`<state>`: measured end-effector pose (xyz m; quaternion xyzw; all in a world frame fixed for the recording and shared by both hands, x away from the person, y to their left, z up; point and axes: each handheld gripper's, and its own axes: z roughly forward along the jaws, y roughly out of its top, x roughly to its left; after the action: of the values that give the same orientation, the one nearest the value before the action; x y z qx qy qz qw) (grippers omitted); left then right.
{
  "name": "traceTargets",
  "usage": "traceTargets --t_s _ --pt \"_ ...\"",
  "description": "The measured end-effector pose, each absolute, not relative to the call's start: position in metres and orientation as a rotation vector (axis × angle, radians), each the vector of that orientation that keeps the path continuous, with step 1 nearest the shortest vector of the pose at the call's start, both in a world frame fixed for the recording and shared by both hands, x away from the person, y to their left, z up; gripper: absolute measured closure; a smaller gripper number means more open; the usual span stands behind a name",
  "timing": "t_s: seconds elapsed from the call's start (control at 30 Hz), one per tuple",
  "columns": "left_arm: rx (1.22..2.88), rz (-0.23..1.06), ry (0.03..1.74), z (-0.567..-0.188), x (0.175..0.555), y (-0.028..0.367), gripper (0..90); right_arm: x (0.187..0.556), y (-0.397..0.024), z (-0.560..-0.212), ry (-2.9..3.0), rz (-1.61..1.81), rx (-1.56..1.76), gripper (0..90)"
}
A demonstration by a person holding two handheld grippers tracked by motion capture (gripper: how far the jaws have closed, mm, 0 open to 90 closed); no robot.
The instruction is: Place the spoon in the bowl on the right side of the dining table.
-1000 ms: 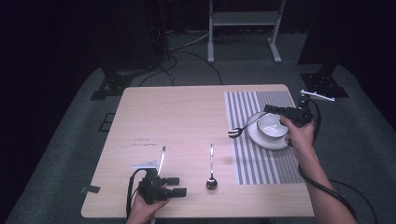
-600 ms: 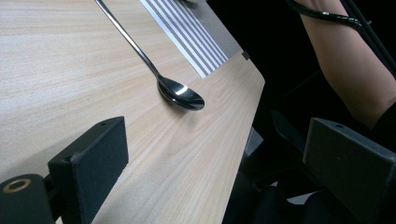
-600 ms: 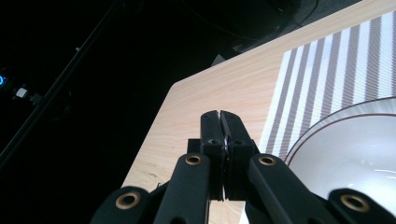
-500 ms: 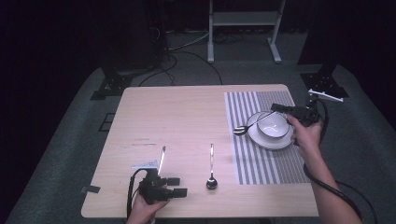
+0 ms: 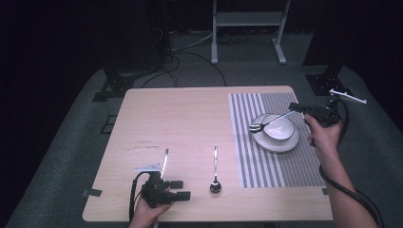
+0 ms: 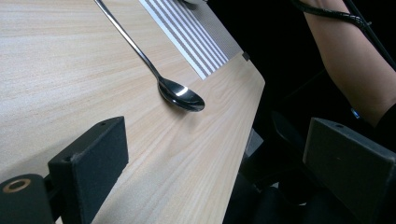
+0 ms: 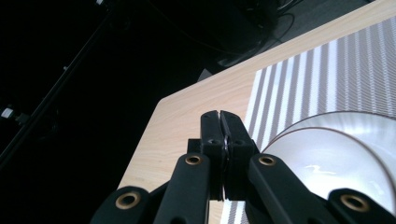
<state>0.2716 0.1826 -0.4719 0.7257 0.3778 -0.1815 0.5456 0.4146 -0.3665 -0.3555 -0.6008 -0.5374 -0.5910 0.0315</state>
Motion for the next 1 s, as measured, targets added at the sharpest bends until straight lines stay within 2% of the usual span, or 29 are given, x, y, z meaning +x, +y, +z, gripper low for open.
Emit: traceTargets --t_s 0.43,1.0 --pt "1.719 -0.429 0.896 -0.472 0.272 0.182 5.3 0.411 -0.389 -0.352 -1.613 -1.841 -1.929 88.5" --pt "1.721 -0.429 0.893 -0.472 0.272 0.182 5.2 0.406 -0.420 -0.365 -1.537 -1.847 -2.071 88.5"
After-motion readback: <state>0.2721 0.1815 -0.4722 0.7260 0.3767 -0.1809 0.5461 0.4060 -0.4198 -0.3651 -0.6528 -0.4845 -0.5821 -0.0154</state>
